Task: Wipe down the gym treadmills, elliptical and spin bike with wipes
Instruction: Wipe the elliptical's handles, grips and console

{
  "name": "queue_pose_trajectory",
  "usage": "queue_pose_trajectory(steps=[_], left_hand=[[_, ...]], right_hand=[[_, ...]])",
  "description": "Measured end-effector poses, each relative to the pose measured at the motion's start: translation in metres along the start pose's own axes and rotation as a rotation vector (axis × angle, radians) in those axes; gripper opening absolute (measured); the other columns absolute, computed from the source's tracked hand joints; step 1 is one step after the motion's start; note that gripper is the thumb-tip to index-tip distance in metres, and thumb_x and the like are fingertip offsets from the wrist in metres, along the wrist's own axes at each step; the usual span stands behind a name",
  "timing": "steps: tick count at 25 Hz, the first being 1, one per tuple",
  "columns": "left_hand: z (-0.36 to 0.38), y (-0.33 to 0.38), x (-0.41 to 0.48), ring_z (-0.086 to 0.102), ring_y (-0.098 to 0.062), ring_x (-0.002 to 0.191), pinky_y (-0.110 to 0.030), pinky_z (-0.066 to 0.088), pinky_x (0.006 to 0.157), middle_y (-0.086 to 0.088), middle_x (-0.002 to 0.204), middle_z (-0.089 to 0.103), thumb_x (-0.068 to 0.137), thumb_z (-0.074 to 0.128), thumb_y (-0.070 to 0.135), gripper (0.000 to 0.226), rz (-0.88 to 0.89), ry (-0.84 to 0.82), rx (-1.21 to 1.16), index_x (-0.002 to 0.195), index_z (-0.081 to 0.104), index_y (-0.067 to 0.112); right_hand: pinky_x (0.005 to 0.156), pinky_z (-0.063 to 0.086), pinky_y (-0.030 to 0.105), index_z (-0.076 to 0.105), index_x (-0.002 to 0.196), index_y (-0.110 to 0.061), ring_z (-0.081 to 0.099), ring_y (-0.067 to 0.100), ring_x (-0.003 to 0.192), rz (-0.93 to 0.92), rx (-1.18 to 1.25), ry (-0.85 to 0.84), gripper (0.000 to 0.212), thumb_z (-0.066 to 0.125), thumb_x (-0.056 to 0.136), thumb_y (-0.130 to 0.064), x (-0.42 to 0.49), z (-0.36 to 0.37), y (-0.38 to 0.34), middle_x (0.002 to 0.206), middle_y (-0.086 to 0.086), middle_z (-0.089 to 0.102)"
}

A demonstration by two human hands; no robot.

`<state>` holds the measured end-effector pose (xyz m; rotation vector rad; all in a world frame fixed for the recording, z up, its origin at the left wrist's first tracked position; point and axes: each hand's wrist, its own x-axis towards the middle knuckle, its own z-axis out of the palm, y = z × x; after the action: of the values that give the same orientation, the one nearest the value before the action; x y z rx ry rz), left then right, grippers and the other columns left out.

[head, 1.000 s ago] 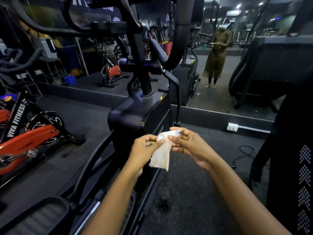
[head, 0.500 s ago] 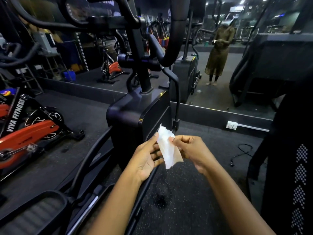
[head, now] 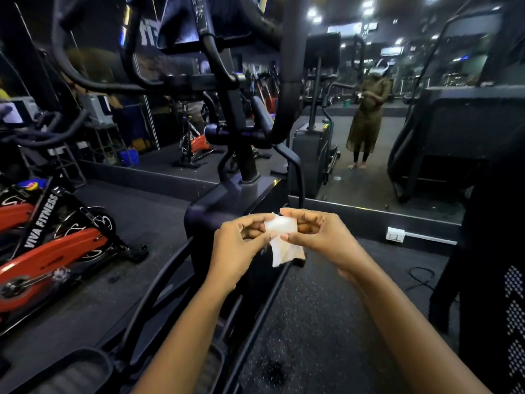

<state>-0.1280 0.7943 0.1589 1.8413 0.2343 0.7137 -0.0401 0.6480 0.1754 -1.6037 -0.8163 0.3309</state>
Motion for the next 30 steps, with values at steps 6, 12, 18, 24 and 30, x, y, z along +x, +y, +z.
queue_pose_trajectory(steps=[6, 12, 18, 24, 30], left_hand=[[-0.004, 0.049, 0.020, 0.064, 0.001, 0.077, -0.010, 0.048, 0.070, 0.007, 0.085, 0.069, 0.081, 0.073, 0.010, 0.013, 0.174, 0.093, 0.054, 0.079, 0.071, 0.023], [0.010, 0.103, 0.043, 0.066, -0.003, 0.069, -0.015, 0.050, 0.065, 0.002, 0.080, 0.071, 0.090, 0.060, 0.004, 0.015, 0.187, 0.026, -0.240, 0.087, 0.066, 0.018], [-0.006, 0.149, 0.108, 0.061, 0.002, 0.083, -0.010, 0.047, 0.076, 0.008, 0.096, 0.067, 0.091, 0.061, 0.019, 0.018, 0.421, 0.127, -0.108, 0.098, 0.061, 0.036], [-0.028, 0.157, 0.212, 0.057, -0.016, 0.112, -0.025, 0.048, 0.086, 0.002, 0.126, 0.053, 0.093, 0.058, 0.030, 0.036, 0.445, 0.234, -0.249, 0.128, 0.049, 0.025], [-0.046, 0.174, 0.301, 0.044, -0.019, 0.126, -0.048, 0.033, 0.110, 0.007, 0.128, 0.048, 0.099, 0.040, 0.040, 0.045, 0.352, 0.239, -0.429, 0.141, 0.037, 0.023]], right_hand=[[0.067, 0.048, 0.018, 0.069, 0.085, -0.027, 0.063, 0.003, 0.075, -0.135, -0.207, 0.157, 0.006, 0.072, 0.080, -0.026, 0.014, -0.015, -0.038, 0.081, -0.007, 0.068], [0.066, 0.051, 0.026, 0.061, 0.099, -0.018, 0.065, 0.015, 0.081, -0.141, 0.218, 0.193, 0.011, 0.054, 0.093, -0.013, 0.027, -0.033, -0.086, 0.093, 0.005, 0.071], [0.048, 0.047, 0.015, 0.062, 0.102, -0.015, 0.061, 0.006, 0.062, -0.274, 0.277, 0.382, 0.011, 0.054, 0.094, -0.015, 0.066, -0.070, -0.135, 0.085, 0.002, 0.068], [0.079, 0.051, 0.031, 0.067, 0.094, -0.019, 0.062, 0.012, 0.075, -0.357, 0.214, 0.400, 0.024, 0.054, 0.088, 0.000, 0.122, -0.097, -0.187, 0.087, 0.000, 0.070], [0.081, 0.056, 0.042, 0.056, 0.094, -0.028, 0.065, 0.023, 0.089, -0.520, -0.141, 0.550, 0.012, 0.059, 0.089, -0.017, 0.173, -0.093, -0.246, 0.093, -0.001, 0.063]])
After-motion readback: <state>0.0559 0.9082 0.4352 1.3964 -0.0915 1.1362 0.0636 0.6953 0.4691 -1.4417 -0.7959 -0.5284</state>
